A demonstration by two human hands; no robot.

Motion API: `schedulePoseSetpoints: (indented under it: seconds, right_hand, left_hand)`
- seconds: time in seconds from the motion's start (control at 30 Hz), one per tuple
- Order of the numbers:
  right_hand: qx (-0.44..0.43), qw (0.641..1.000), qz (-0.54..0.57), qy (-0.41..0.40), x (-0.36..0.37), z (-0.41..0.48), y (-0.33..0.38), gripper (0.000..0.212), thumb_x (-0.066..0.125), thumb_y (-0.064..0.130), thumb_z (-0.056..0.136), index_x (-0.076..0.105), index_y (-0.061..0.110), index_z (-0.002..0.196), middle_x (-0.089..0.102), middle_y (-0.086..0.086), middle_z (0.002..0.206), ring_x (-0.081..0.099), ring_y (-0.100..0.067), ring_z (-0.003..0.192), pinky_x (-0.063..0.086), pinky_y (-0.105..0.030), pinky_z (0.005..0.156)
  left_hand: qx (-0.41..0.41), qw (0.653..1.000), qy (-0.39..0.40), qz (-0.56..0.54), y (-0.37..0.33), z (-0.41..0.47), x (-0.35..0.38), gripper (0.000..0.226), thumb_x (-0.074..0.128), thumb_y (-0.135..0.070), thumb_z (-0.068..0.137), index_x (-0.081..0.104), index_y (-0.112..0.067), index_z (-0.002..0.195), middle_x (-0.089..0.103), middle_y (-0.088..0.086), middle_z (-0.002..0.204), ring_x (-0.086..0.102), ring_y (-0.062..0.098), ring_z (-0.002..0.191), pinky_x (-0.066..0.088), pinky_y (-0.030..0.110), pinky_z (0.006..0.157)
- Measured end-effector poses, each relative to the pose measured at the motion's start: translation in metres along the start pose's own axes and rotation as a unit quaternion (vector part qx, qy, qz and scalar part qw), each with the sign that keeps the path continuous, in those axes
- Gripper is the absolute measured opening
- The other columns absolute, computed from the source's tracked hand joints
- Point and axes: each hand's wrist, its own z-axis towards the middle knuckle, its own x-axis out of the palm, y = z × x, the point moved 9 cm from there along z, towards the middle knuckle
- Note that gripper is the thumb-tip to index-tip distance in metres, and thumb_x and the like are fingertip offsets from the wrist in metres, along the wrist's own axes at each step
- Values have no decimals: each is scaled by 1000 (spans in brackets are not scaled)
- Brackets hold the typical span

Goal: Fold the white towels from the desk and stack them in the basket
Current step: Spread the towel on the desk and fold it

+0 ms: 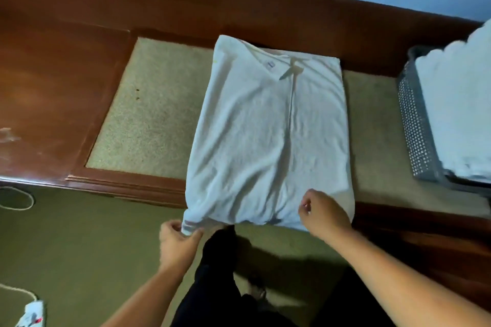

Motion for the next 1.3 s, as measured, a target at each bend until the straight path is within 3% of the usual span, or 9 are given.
schedulePoseSetpoints:
  seconds: [0.1,0.23,0.3,0.37,0.47,0.7,0.93,1.13,1.3]
  right_hand:
    - [73,971,203,108,72,-40,-6,21,68,38,91,62,29,109,65,9,102,63,-12,94,52,-30,85]
    - [161,863,453,154,127,-42,11,74,78,36,85,41,26,148,45,1,136,49,-22,129,45,-35,98]
    - [197,831,503,135,143,-35,15,69,83,38,79,48,24,137,43,0,134,49,-22,123,45,-37,95]
    - [208,821,519,117,152,-31,19,52,84,37,78,52,24,117,49,-1,128,52,-19,110,44,-35,89]
    - [171,814,544,110,156,-25,28,39,79,32,85,55,24,115,57,6,113,54,-13,103,42,-31,90]
    - [57,895,441,-36,102,-43,34,32,53,41,101,59,16,119,68,0,108,64,-21,101,50,-34,87]
    - [-9,917,348,-192,51,-73,4,31,48,50,99,51,19,97,66,-3,91,63,-29,86,53,-44,74]
    - [59,962,241,-112,83,-67,-33,25,44,43,102,47,22,115,66,-6,97,64,-33,85,56,-47,72]
    - [163,977,133,21,115,-67,-52,43,57,19,94,34,22,130,46,-7,128,58,-30,106,50,-37,82]
  left_hand:
    - [68,995,66,42,-20,8,11,77,82,-46,65,36,-36,126,55,1,122,57,24,110,51,47,94]
    - [70,975,65,199,-25,10,19,68,78,-50,70,39,-31,123,58,0,110,55,30,108,42,47,100]
    - [91,949,90,287,-18,1,22,52,75,-46,81,49,-29,123,64,-3,108,59,27,109,43,44,99]
    - [105,955,111,253,-7,-11,19,37,73,-43,86,58,-27,115,68,-7,103,64,21,101,50,38,89]
    - [130,968,112,185,1,-30,11,26,75,-33,88,63,-24,108,70,-9,96,65,10,87,48,26,68]
    - [197,968,16,157,-3,-58,-20,11,72,-22,90,64,-27,85,67,-7,73,59,2,64,40,18,53]
    - [282,921,-65,263,-12,-78,-19,27,66,-13,81,46,-26,68,52,-6,63,48,13,63,37,37,66]
    - [308,868,-66,385,-2,-74,1,20,62,-15,79,45,-24,75,49,-10,71,47,18,69,34,36,71]
    - [152,832,11,534,10,-54,9,28,46,-10,85,56,-22,109,59,1,116,58,25,111,40,38,99]
